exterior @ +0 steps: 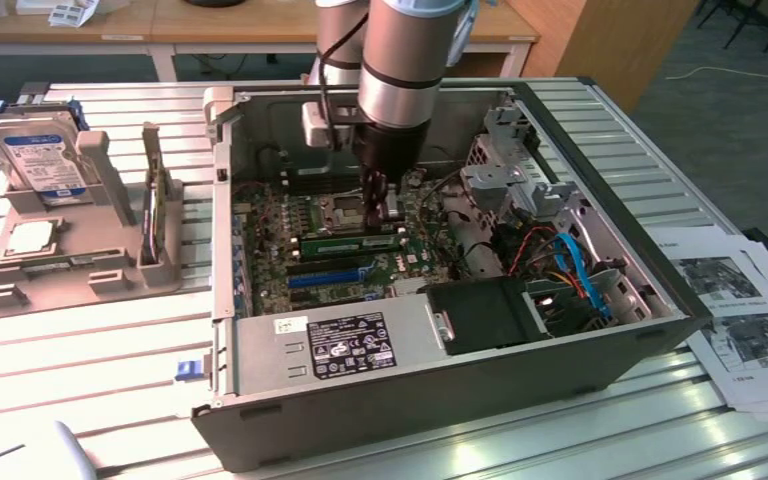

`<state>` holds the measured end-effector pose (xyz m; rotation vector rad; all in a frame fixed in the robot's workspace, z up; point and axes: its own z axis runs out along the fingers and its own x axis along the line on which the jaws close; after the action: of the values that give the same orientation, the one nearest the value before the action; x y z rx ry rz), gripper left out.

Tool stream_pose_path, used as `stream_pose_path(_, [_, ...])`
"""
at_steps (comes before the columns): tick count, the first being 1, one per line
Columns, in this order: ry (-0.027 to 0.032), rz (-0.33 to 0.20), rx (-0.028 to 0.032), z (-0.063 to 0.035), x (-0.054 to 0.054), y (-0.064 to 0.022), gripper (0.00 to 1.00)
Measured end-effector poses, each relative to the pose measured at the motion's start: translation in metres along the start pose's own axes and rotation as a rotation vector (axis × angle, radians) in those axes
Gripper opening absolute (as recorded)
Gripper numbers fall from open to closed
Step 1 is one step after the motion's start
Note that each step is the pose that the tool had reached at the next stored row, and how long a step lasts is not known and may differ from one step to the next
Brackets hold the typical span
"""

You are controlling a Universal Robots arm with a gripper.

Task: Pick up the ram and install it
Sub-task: 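Press down the ram until it locks into place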

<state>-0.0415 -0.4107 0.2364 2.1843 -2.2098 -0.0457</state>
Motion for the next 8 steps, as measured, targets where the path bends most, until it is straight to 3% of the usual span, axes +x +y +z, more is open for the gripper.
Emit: stream_pose_path(8, [-0.0001,0.0,0.0095,0.002,0.0,0.0366,0.1])
